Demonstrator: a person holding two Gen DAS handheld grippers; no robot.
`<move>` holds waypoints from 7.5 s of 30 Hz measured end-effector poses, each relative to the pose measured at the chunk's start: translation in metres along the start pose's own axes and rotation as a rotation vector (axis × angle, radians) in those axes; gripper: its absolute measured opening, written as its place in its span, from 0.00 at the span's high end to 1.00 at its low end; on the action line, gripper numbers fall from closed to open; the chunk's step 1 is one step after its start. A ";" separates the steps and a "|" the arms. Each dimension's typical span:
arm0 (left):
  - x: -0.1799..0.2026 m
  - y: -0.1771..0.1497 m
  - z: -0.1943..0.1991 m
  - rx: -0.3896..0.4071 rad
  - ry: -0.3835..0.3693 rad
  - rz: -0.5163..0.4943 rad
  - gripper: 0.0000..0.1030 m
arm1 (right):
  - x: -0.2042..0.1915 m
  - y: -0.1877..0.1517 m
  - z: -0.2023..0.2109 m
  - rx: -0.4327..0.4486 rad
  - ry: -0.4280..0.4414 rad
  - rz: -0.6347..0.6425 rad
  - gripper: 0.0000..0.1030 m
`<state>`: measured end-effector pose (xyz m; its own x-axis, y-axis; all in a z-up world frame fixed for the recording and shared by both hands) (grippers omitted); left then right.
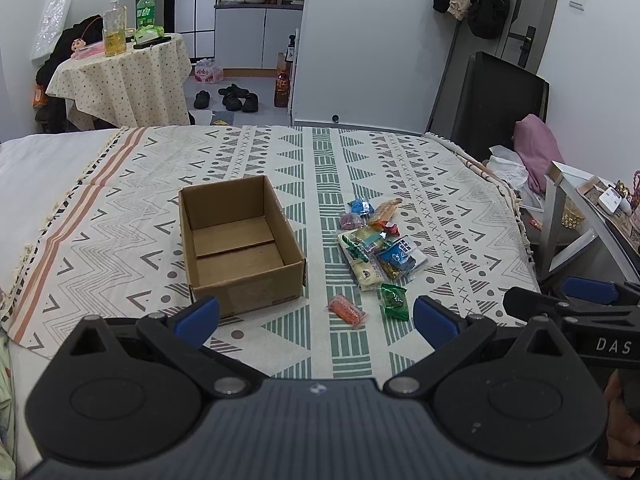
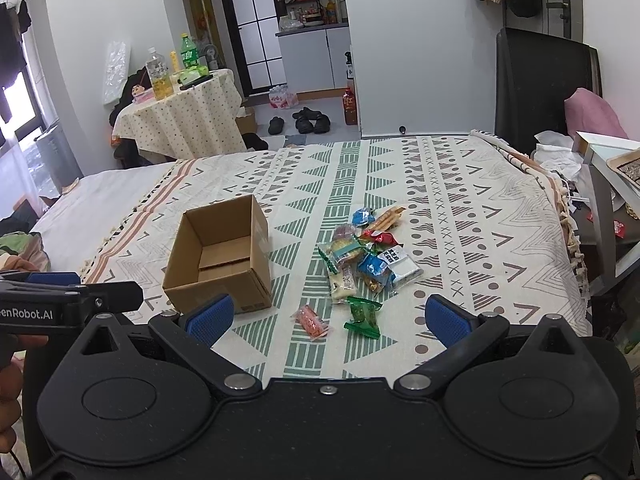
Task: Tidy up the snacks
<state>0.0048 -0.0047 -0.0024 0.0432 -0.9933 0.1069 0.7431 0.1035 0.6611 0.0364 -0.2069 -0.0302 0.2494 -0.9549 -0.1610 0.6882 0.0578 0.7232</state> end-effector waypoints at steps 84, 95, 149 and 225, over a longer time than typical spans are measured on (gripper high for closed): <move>0.034 0.004 -0.275 -0.398 0.001 0.217 0.60 | 0.103 -0.030 -0.206 -0.304 0.154 -0.284 0.51; 0.028 -0.016 -0.316 -0.506 0.045 0.283 0.62 | 0.104 -0.032 -0.239 -0.366 0.178 -0.311 0.52; -0.069 0.055 -0.171 -0.169 -0.012 0.430 0.80 | -0.018 0.048 -0.187 -0.185 0.182 -0.141 0.73; -0.013 0.071 -0.163 -0.222 0.074 0.363 0.00 | 0.043 0.051 -0.152 -0.144 0.142 -0.213 0.05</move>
<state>0.1657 0.0073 -0.0783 0.3699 -0.8965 0.2440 0.7964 0.4412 0.4137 0.1858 -0.2005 -0.1030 0.1752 -0.9002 -0.3988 0.8226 -0.0887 0.5616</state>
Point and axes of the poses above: each gripper's, at about its wrist camera, not at the fingertips, and z roughly against the way its jaws point, x to its right, y to its top, the point moved 2 cm from there along -z, roughly the way its jaws point, and after that the axes turned 3 degrees about -x, right-handed, at the moved point
